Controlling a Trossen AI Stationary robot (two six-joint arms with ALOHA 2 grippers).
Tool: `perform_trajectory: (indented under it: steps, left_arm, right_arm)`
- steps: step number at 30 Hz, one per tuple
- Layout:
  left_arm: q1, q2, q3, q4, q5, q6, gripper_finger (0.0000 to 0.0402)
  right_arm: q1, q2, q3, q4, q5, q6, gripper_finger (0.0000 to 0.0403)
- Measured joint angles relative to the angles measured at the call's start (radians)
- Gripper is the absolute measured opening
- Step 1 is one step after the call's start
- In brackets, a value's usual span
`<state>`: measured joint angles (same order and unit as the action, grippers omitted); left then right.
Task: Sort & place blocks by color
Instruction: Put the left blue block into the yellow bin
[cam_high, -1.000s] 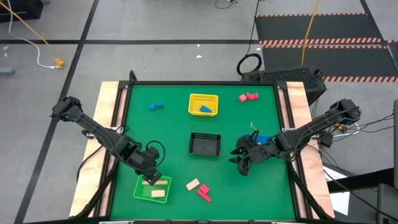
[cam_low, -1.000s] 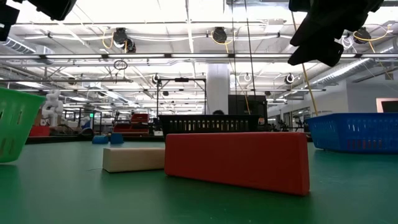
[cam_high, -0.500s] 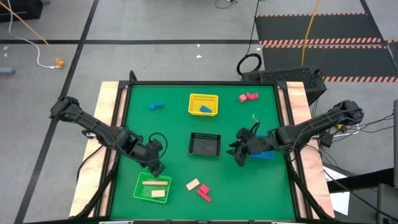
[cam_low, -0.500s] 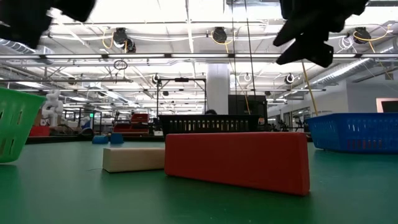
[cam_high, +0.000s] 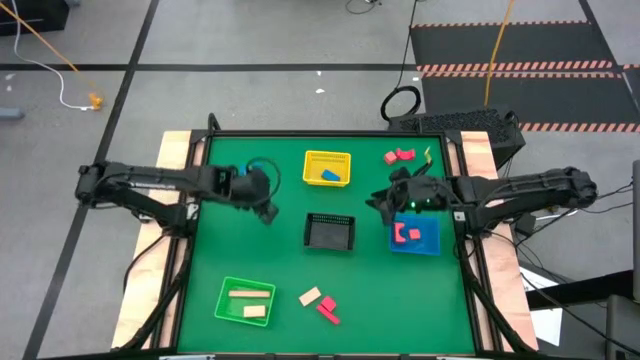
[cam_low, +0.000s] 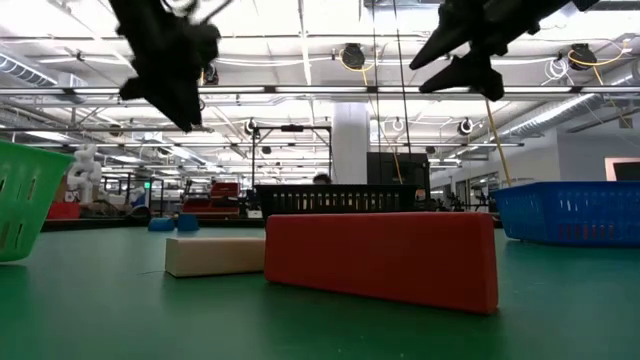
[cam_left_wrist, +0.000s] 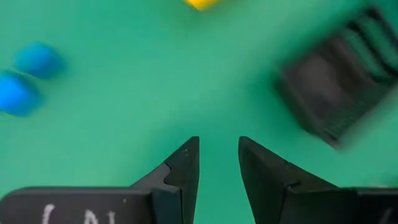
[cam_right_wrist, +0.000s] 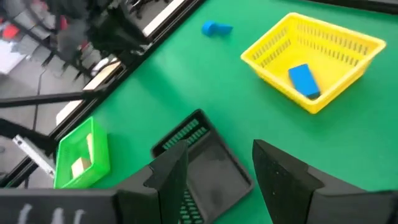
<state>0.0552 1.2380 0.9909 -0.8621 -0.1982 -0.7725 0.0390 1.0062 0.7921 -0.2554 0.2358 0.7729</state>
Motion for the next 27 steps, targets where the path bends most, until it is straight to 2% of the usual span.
perform_trajectory:
  steps: [7, 12, 20, 27]
  left_arm:
    - [0.300, 0.018, -0.001, -0.021, -0.040, 0.135, 0.0113]
    - [0.451, 0.052, -0.002, -0.025, -0.041, 0.186, 0.0114]
    - [0.562, 0.179, -0.001, -0.004, -0.039, 0.272, 0.0114]
    - [0.634, 0.283, -0.001, -0.001, -0.018, 0.235, 0.0114]
  right_arm:
    - [-0.086, 0.001, 0.000, -0.001, -0.004, -0.035, 0.0171]
    - [-0.155, 0.001, 0.000, -0.004, -0.006, -0.139, 0.0171]
    - [-0.297, 0.001, 0.000, -0.004, -0.006, -0.264, 0.0171]
    - [-0.414, 0.002, 0.000, -0.004, -0.006, -0.350, 0.0171]
